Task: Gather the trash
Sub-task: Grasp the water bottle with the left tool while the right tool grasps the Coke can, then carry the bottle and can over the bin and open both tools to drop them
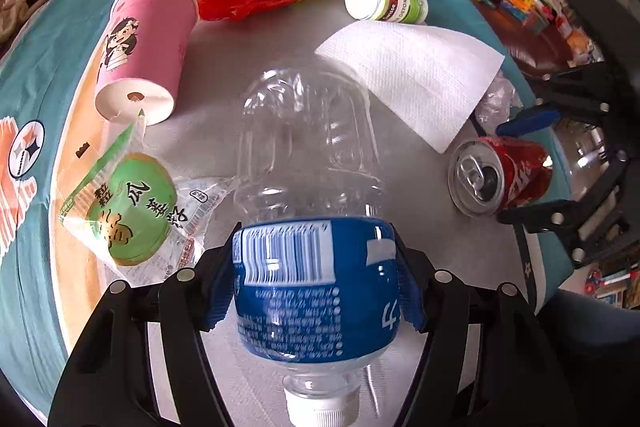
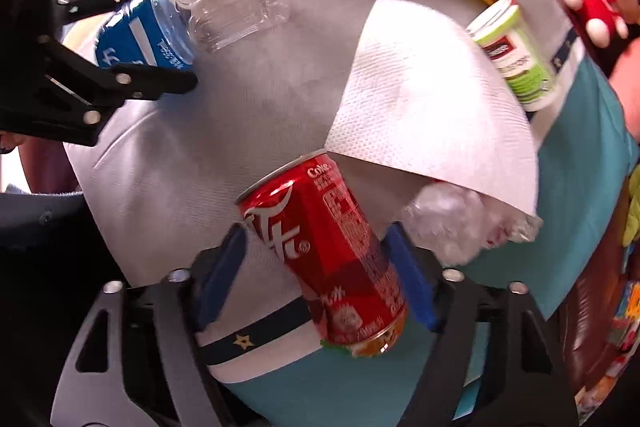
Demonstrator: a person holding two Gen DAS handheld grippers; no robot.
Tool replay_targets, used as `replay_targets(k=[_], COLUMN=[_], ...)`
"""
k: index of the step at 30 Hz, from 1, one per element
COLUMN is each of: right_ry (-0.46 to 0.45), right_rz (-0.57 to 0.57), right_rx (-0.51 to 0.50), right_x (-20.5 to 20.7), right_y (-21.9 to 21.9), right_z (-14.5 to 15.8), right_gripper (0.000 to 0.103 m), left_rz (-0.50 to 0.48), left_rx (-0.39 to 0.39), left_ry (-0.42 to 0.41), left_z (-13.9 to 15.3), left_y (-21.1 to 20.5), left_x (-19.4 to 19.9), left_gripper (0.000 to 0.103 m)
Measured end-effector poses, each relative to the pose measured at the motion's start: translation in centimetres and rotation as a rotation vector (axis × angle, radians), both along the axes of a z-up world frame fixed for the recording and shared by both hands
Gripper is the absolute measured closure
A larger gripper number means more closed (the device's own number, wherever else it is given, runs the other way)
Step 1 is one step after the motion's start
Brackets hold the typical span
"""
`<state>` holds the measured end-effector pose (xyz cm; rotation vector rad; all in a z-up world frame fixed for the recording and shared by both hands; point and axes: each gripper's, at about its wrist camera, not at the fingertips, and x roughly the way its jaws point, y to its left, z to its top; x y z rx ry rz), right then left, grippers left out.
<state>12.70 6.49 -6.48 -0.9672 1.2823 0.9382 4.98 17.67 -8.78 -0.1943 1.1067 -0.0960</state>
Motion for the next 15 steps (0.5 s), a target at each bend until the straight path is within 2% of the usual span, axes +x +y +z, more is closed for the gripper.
replay_targets(k=[5,7,11,15], right_ry=[0.047,0.061,0.096,0.094], right_rz=[-0.015,-0.055,-0.235,-0.353], right_rx=[-0.015,-0.006,0.071,0.161], right_x=[0.4,0.4,1.5,2.1], right_y=[0.7,0.3,-1.8,-3.7], right_z=[-1.8,-2.4,-1.7,0.2], right_gripper=[0.040,0.050,0.062,0.062], left_rz=[0.005,0.007,0.012,0.030], left_rx=[0.013,0.019,0.053,0.057], left_ry=[-0.004,-0.005,-0.012,-0.010], left_z=[0.0,0.0,0.0,0.1], left_y=[-0.3,-0.5,-1.0,-1.4], left_x=[0.0,-0.2,-0.2,-0.4], left_gripper=[0.035,0.034,0.035,0.037])
